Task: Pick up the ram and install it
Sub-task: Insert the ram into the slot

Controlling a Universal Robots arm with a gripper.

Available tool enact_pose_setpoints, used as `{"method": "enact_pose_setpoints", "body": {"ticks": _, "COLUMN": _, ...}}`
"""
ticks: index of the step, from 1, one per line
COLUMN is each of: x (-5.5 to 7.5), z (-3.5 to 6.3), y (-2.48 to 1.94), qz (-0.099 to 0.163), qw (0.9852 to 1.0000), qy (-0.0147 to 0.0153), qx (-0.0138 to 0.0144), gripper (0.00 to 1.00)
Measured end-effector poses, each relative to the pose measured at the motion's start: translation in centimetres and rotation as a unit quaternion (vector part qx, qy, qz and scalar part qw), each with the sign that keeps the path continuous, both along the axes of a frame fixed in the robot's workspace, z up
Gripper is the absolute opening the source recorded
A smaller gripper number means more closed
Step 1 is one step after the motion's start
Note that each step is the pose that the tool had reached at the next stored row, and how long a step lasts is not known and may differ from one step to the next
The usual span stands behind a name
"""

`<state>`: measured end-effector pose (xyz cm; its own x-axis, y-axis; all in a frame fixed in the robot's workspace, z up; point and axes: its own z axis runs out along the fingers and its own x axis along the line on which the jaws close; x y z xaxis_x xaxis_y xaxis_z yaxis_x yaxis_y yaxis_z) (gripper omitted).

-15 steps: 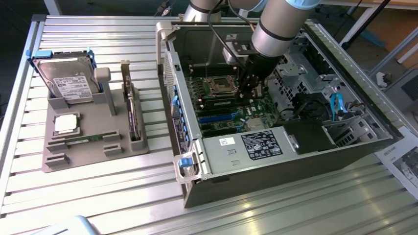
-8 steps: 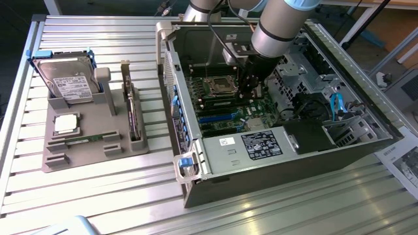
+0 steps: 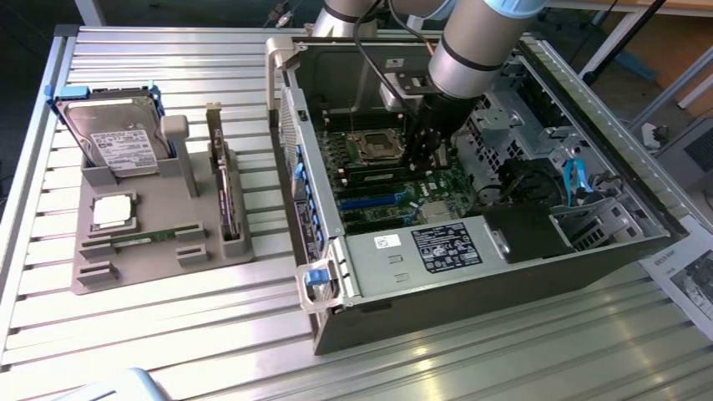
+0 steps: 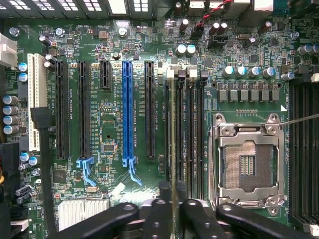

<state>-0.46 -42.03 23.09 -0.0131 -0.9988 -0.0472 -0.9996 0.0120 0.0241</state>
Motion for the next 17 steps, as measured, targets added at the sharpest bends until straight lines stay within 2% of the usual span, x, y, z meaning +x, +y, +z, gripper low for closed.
{"method": "enact_pose_setpoints", "body": {"ticks": 1, "x": 0.0, "z": 0.0, "y": 0.0, "qz": 0.0, "qw": 1.0, "qy": 0.0, "qx": 0.0, "gripper": 0.25}}
{"method": "enact_pose_setpoints", "body": {"ticks": 10, "x": 0.0, "z": 0.14, "y": 0.0, "qz": 0.0, "qw": 1.0, "qy": 0.0, "qx": -0.0003, "gripper": 0.25}}
{"method": "enact_pose_setpoints", "body": {"ticks": 17, "x": 0.0, "z": 1.28, "y": 0.0, "qz": 0.0, "qw": 1.0, "qy": 0.0, "qx": -0.0002, "gripper": 0.25}}
